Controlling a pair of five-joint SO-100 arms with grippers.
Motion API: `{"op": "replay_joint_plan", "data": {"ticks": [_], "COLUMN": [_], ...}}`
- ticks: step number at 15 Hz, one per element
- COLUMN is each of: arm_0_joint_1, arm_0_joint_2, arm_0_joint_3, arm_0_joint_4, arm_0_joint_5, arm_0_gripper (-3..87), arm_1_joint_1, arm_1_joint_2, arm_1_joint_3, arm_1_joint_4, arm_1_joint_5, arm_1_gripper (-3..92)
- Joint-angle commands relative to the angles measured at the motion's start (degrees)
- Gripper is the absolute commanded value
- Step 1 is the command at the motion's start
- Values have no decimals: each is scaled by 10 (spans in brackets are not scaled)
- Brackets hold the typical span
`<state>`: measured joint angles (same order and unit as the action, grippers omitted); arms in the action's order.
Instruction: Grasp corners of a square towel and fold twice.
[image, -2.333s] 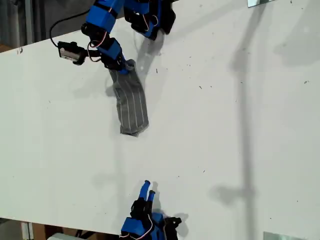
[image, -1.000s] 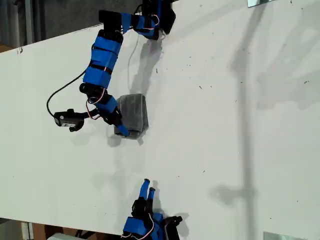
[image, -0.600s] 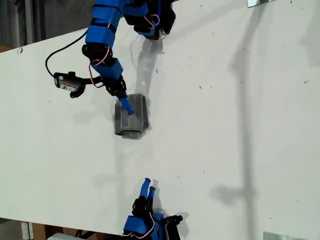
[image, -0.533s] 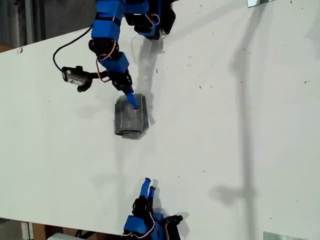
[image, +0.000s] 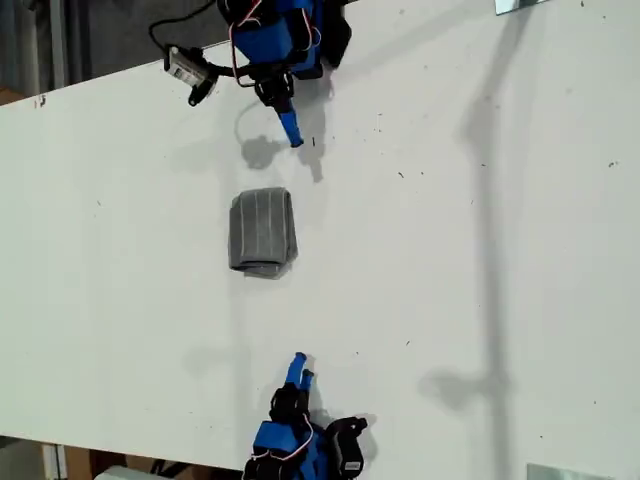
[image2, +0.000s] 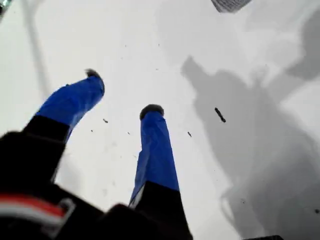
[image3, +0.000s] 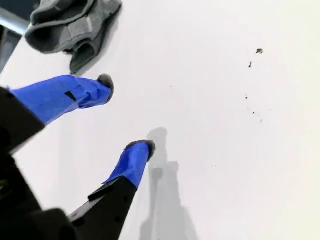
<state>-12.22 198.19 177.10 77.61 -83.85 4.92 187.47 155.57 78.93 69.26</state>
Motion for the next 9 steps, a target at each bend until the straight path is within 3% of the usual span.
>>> {"op": "replay_joint_plan", "data": {"ticks": [1, 4, 7, 9], "arm_0_joint_1": [0, 38, 41, 45], "arm_0_joint_2": [4, 4, 4, 4], "arm_0_joint_3": [3, 15, 15, 15], "arm_0_joint_4": [-10, -25, -26, -25], "arm_0_joint_5": [-40, -52, 63, 170], "arm_0_gripper": [203, 200, 194, 189], "arm_1_joint_1": [14, 13, 13, -57], "arm_1_joint_2": [13, 13, 13, 13], "arm_1_joint_3": [27, 57, 74, 77], "arm_1_joint_4": [18, 62, 52, 41], "arm_1_joint_5": [48, 171, 186, 216], "arm_1_gripper": [171, 133, 133, 134]}}
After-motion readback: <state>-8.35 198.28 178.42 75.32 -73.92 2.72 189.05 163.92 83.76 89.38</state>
